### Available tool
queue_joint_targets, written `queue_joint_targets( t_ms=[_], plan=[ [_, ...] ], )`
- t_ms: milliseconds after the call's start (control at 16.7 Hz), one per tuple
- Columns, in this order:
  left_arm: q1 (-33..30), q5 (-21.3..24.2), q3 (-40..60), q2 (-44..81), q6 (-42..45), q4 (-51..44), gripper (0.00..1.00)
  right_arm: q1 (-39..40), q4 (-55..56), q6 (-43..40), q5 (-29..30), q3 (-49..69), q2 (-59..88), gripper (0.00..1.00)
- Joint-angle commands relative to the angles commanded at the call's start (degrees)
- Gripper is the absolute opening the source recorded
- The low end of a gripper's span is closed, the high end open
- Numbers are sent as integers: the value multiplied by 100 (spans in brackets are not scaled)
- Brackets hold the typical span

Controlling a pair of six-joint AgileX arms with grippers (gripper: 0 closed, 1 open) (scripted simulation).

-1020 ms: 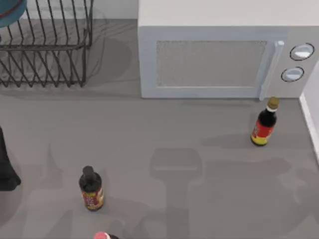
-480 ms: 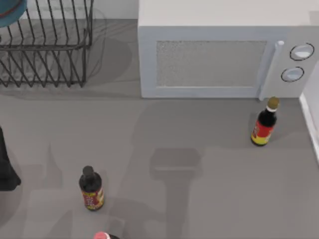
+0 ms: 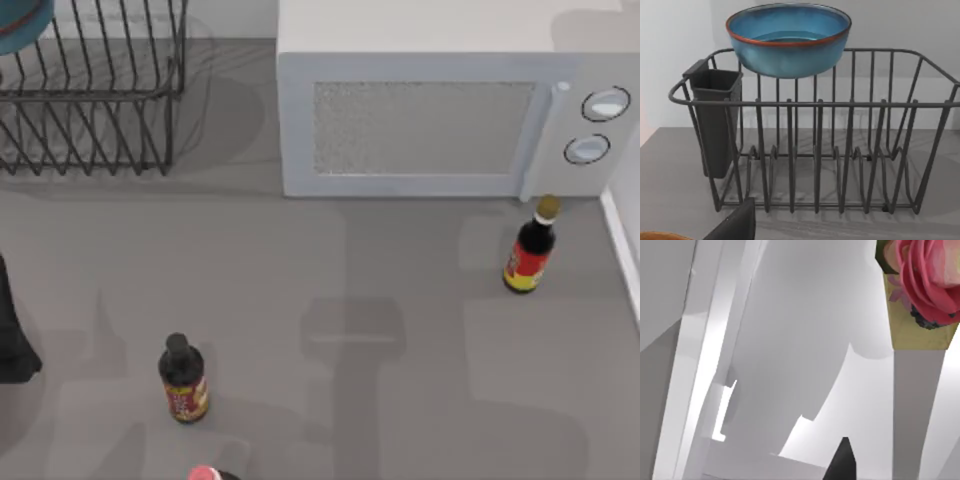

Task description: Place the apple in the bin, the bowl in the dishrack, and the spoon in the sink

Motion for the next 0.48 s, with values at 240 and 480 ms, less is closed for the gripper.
queue_joint_targets(
  t_ms=[240, 480],
  plan=[
    [0, 0, 0, 0, 0, 0, 100, 22, -149, 49, 9, 772, 507, 0],
    [0, 0, 0, 0, 0, 0, 100, 23, -155, 53, 10, 814, 535, 0]
  ],
)
